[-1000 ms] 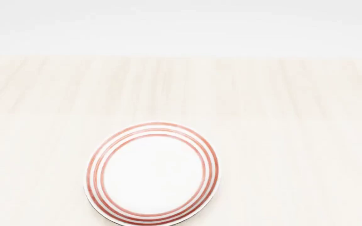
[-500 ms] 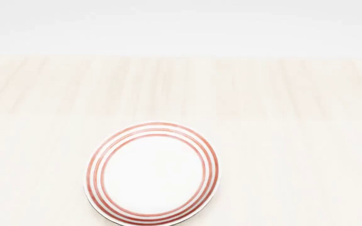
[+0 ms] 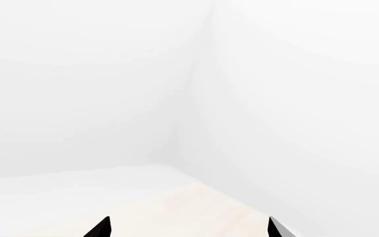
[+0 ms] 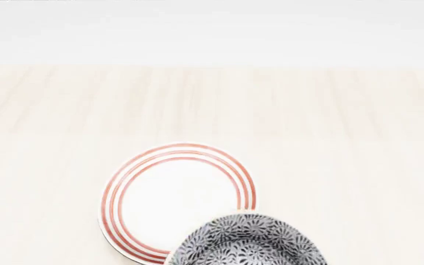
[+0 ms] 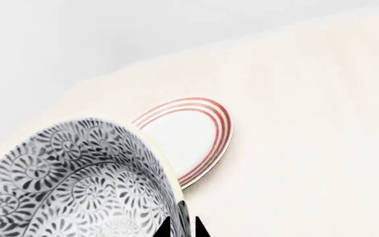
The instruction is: Put the bowl on the plate.
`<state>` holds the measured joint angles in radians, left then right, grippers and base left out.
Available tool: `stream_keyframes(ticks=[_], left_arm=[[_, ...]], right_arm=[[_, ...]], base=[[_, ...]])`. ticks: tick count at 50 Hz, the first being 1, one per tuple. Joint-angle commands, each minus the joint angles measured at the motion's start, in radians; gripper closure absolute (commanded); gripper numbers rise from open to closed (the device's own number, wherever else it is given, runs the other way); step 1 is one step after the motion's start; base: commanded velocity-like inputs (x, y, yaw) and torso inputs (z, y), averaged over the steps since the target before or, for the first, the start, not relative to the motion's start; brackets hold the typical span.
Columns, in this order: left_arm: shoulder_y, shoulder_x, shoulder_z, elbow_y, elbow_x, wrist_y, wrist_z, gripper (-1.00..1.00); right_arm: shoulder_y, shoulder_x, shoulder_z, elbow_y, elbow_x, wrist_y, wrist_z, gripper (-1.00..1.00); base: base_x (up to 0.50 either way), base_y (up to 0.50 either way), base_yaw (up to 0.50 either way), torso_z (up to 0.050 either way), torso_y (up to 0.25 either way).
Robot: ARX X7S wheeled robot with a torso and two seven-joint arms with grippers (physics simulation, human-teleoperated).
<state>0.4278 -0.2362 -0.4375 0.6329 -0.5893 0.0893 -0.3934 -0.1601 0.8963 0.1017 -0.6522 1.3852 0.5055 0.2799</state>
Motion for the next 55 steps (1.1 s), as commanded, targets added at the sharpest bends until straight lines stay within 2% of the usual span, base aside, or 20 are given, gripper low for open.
stream_keyframes(ticks=[1, 12, 19, 28, 40, 55], left_arm=[[-0.002, -0.006, 0.009, 0.004, -0.004, -0.002, -0.001, -1.0], [-0.003, -0.008, 0.025, 0.01, 0.003, -0.007, -0.005, -1.0], [0.004, -0.007, 0.026, 0.015, -0.004, -0.001, -0.002, -1.0], [-0.001, -0.008, 0.033, 0.011, -0.007, 0.002, -0.003, -1.0], [-0.025, -0.014, 0.064, 0.003, 0.004, -0.01, -0.004, -1.0], [-0.044, -0.014, 0.085, -0.013, 0.004, -0.009, -0.005, -1.0]], right_arm=[[0.24, -0.056, -0.098, -0.05, 0.027, 0.023, 0.015, 1.0], [0.554, -0.129, -0.236, 0.055, 0.117, 0.122, 0.06, 1.0], [0.756, -0.215, -0.328, 0.217, 0.133, 0.19, 0.103, 1.0], [0.922, -0.303, -0.416, 0.407, 0.099, 0.251, 0.138, 1.0], [1.157, -0.459, -0.548, 0.818, -0.015, 0.315, 0.095, 1.0], [1.397, -0.66, -0.658, 1.457, -0.153, 0.294, -0.078, 1.0]], base=[[0.0, 0.0, 0.0, 0.0, 0.0], [0.0, 0.0, 0.0, 0.0, 0.0], [0.0, 0.0, 0.0, 0.0, 0.0], [0.0, 0.0, 0.0, 0.0, 0.0], [0.0, 0.0, 0.0, 0.0, 0.0], [0.0, 0.0, 0.0, 0.0, 0.001]])
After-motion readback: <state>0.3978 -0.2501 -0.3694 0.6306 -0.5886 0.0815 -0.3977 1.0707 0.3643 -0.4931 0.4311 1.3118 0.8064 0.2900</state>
